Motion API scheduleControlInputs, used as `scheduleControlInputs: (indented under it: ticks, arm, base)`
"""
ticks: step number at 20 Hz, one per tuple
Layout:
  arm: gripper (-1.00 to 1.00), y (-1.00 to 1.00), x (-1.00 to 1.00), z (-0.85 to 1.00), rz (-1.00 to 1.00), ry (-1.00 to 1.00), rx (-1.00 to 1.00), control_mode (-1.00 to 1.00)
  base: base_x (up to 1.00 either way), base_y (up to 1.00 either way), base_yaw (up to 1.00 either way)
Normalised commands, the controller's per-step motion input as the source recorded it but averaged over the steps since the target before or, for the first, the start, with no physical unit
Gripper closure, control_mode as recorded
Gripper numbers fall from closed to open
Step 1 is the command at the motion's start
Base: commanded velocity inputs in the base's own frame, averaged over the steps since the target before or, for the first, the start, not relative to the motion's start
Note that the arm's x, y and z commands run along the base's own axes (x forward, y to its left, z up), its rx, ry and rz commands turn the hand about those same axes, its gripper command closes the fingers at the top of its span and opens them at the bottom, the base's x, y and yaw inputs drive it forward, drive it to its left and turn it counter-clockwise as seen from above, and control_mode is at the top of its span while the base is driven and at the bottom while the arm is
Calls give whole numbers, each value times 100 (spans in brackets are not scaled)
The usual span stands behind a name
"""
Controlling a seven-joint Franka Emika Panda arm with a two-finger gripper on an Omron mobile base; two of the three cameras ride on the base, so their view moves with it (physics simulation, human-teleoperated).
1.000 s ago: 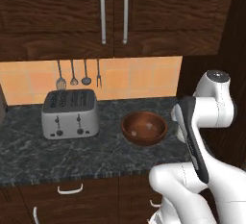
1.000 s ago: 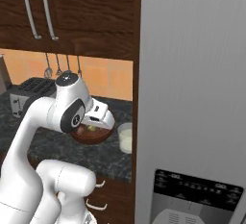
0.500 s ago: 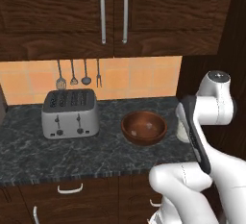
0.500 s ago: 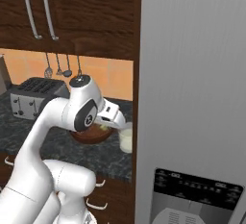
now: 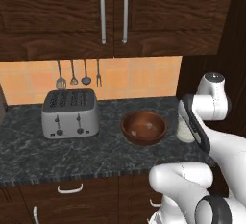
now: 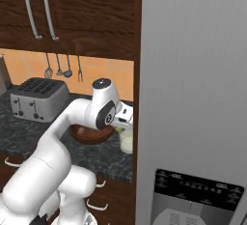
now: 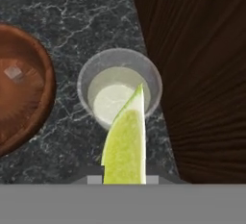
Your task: Grab a lemon wedge from the fridge and one ice cube from the ice bowl, and put them in the glass of lemonade.
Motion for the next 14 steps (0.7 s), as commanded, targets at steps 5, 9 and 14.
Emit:
scheduleControlInputs:
  ticks: [5,9,14]
  arm:
    - [100,-2,28,-39,0,7,0,-100]
    - [100,0,29,-27,0,4,0,-100]
    - [100,-8,42,-12,0,0,0,-100]
  base:
    - [0,0,0]
    - [0,0,0]
    - [0,0,0]
